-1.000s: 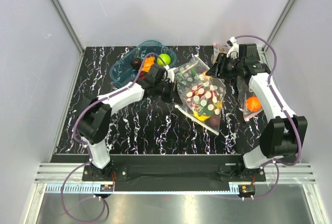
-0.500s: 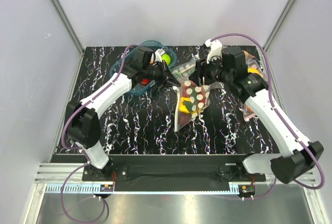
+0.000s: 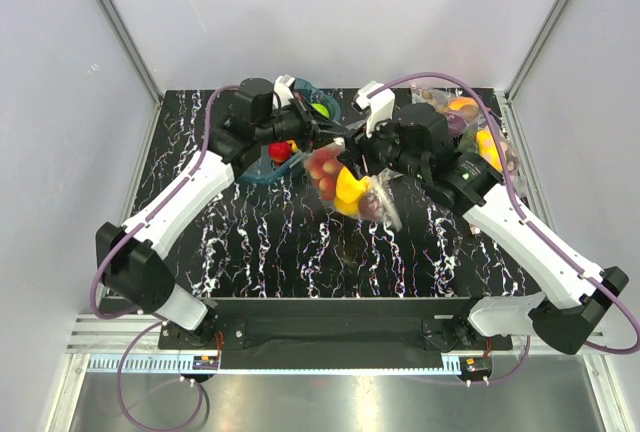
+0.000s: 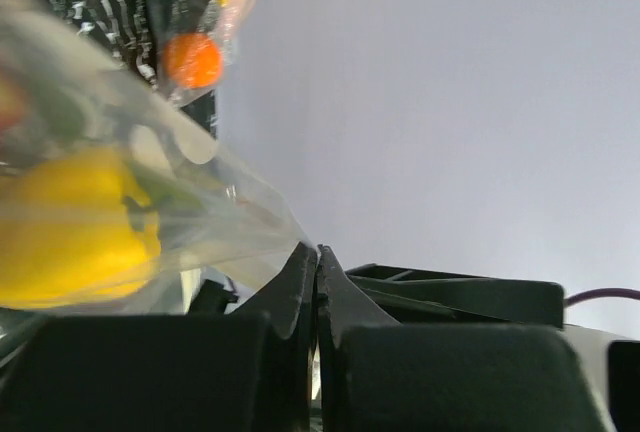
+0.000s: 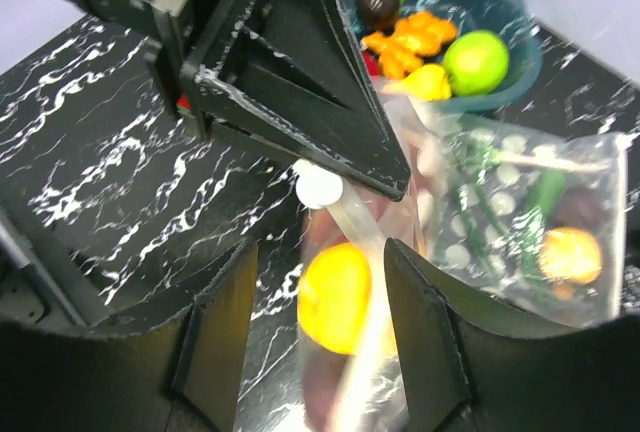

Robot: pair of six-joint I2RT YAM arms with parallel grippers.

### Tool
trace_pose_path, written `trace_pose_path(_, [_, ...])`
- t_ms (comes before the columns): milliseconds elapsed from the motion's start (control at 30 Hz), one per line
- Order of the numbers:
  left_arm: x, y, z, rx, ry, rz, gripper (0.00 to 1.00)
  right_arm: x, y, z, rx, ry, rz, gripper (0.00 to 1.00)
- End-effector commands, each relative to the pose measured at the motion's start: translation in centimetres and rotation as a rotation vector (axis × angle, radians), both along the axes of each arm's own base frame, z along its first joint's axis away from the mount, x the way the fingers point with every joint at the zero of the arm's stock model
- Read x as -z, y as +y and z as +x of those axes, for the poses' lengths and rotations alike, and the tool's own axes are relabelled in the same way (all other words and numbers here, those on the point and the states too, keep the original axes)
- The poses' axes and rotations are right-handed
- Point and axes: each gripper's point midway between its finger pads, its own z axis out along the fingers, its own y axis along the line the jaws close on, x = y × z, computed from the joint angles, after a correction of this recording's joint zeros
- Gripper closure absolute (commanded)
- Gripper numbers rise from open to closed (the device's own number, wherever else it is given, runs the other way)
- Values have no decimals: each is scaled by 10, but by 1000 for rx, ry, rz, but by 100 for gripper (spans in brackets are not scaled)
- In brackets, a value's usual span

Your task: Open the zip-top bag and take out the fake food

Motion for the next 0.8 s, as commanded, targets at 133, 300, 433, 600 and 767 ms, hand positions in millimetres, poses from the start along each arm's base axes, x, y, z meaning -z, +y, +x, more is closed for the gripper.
trace_pose_path(133, [-56,11,-6,-80,-40,-141,100,-21,-7,18,115,-135,-54,39])
trace_pose_path(300, [-59,14,-11,-87,-32,-152,100,-5,-6,28,137,-158,-85,39])
trace_pose_path(433, [-55,13,-15,-68,-14,-156,100,-2,-3,31,117,-197,-98,42])
trace_pose_path(600, [-51,12,-18,-47,-8,-156,100,1,0,29,63,-228,-132,58])
trace_pose_path(767, [-41,12,-17,-41,-8,-145,100,0,3,15,1,-219,-111,97])
